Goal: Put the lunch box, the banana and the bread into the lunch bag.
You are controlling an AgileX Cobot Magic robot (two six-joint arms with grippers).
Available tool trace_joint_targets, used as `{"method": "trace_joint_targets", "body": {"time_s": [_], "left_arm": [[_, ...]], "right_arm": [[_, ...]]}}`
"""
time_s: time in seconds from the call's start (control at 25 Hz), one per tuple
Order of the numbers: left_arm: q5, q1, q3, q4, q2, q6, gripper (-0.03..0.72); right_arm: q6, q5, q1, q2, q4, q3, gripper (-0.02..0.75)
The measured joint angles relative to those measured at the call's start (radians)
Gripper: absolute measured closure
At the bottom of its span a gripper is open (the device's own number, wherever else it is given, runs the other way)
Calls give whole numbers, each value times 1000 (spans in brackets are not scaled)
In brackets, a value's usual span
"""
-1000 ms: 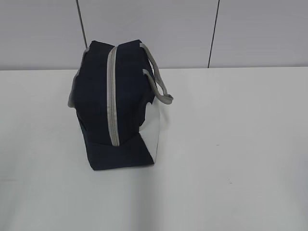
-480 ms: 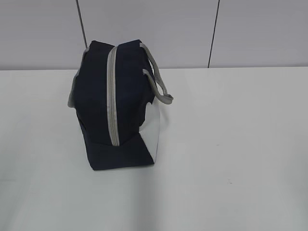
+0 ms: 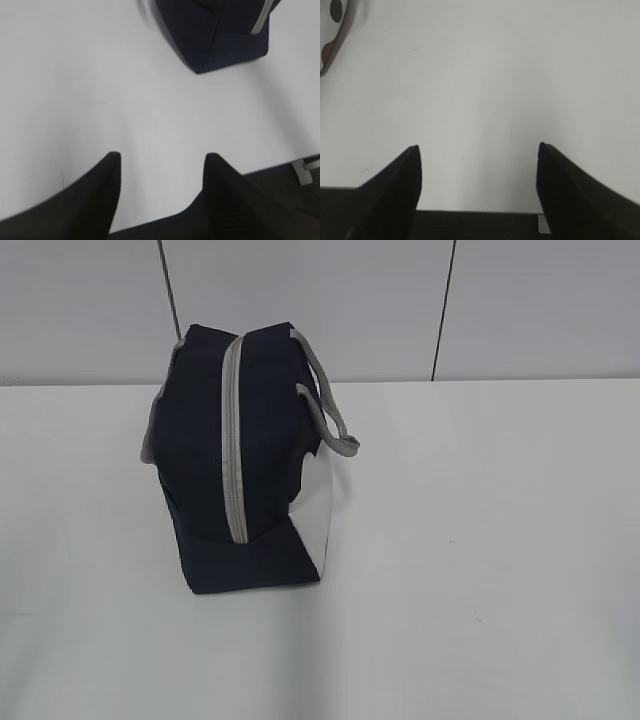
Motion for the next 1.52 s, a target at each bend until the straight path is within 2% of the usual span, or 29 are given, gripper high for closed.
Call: {"method": "trace_joint_targets", "body": {"time_s": [0.28, 0.4, 0.72, 1.0, 1.52], "left_arm": [[3, 100, 0, -2, -174, 0, 316], [8, 123, 0, -4, -226, 0, 323], [15, 123, 0, -8, -233, 0, 328], [15, 91, 0, -9, -234, 0, 331], [15, 91, 0, -9, -234, 0, 412]], "right_arm": [[-2, 0, -124, -14, 0, 0, 210], [-2, 0, -155, -50, 0, 0, 210], [-2, 0, -180, -133, -4, 0, 209], [-2, 0, -220, -135, -10, 0, 210], [-2, 0, -220, -135, -10, 0, 210]]}}
